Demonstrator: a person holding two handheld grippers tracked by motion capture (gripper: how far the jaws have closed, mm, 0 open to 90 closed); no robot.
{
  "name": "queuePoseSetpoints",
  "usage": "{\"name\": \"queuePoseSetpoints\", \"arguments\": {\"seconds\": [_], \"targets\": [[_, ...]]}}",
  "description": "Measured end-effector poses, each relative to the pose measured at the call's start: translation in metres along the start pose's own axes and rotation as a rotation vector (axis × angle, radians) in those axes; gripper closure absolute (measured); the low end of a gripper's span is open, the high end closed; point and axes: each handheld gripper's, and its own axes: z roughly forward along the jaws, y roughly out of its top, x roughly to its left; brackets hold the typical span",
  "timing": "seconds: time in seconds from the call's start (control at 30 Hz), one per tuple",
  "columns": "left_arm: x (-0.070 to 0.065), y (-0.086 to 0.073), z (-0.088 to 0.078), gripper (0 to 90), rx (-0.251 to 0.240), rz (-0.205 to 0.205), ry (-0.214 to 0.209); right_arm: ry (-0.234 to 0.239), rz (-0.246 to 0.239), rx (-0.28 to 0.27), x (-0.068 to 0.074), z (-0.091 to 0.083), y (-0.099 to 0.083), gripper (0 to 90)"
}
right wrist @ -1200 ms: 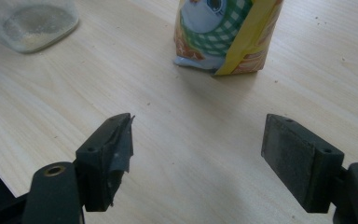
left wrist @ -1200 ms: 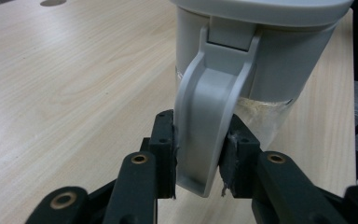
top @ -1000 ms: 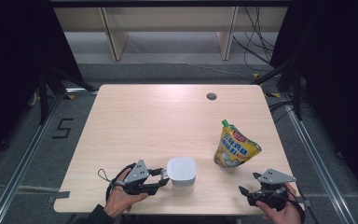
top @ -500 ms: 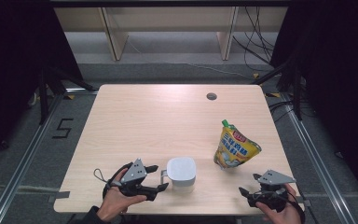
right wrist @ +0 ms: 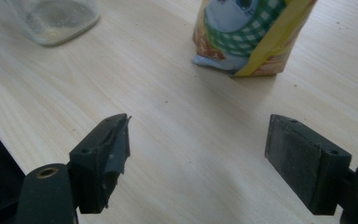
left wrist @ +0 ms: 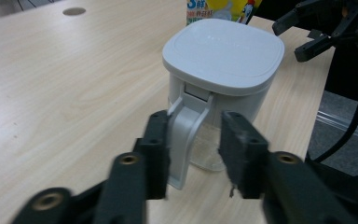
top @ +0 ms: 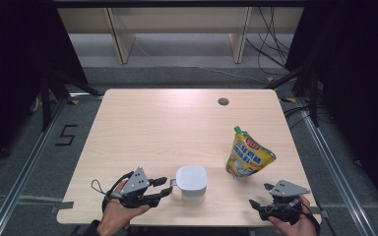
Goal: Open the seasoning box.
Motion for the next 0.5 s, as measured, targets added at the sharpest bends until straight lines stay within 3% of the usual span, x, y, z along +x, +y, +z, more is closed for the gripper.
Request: {"name": "queuePoseSetpoints", "arguments": {"seconds": [0.07, 0.17, 0.5], "targets": [[-0.001, 0.001, -0.001, 80.0, -0.031, -0.025, 0.003, 0.005, -0.005, 0.003, 0.002, 0.000, 0.001, 22.2], [-0.002, 0.005, -0.003, 88.2, -0.042, -0.002, 0.017, 0.012, -0.023, -0.001, 0.004, -0.001, 0.001, 23.0], [-0.009, 0.025, 0.004, 89.0, -0.052, 0.017, -0.010, 0.023, -0.055, 0.006, 0.007, 0.000, 0.004, 29.3]]}}
